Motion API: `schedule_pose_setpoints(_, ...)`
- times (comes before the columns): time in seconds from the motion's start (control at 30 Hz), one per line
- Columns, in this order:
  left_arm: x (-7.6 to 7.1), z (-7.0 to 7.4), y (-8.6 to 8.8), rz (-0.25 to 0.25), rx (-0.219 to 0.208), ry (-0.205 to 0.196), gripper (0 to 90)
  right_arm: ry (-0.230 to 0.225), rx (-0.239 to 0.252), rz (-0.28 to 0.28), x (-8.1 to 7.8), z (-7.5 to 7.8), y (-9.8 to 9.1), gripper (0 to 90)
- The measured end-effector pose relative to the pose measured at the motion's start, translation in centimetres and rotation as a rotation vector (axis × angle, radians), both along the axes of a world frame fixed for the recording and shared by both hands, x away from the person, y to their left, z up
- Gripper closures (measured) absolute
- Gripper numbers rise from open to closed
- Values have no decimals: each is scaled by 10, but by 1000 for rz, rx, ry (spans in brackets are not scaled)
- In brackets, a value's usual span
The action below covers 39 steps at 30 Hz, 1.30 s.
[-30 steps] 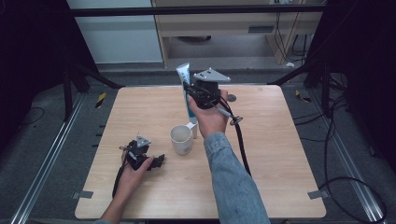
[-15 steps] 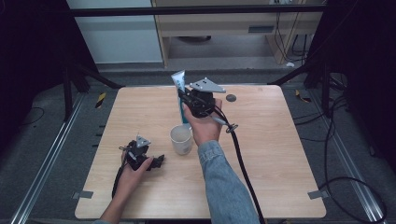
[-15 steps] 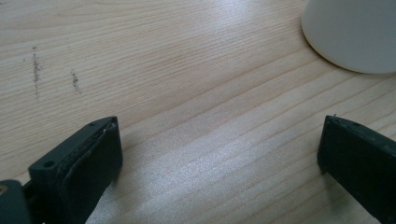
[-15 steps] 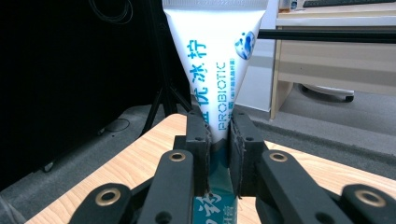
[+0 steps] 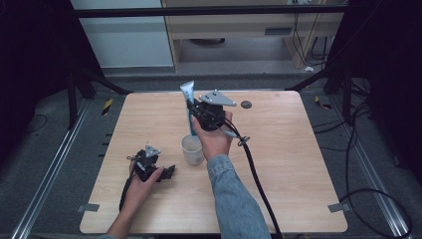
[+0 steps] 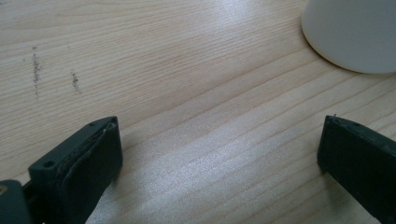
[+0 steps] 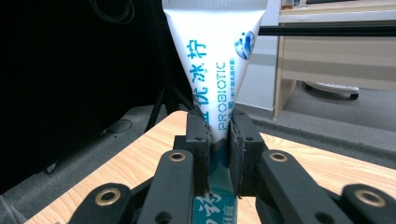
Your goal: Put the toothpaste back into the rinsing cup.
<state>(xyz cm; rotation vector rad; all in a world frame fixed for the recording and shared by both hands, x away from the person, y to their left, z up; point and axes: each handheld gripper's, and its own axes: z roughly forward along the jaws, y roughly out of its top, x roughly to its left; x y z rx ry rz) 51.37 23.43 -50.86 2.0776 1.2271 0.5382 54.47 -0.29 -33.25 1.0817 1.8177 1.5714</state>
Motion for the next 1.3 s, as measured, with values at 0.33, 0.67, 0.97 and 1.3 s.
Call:
schedule_pose_setpoints(0.33, 0, 0, 0, 0, 0, 0, 0, 9, -6, 10, -2, -16, 7, 797)
schedule_pose_setpoints(0.67, 0, 0, 0, 1, -2, -1, 0, 17, -11, 9, -4, -29, 6, 796)
schedule_pose_setpoints(0.97, 0, 0, 0, 2, -2, -1, 0, 24, -14, 11, -4, -36, 9, 796)
schedule_pose_setpoints(1.3, 0, 0, 0, 2, -2, -1, 0, 35, -13, 0, -5, -45, 7, 795)
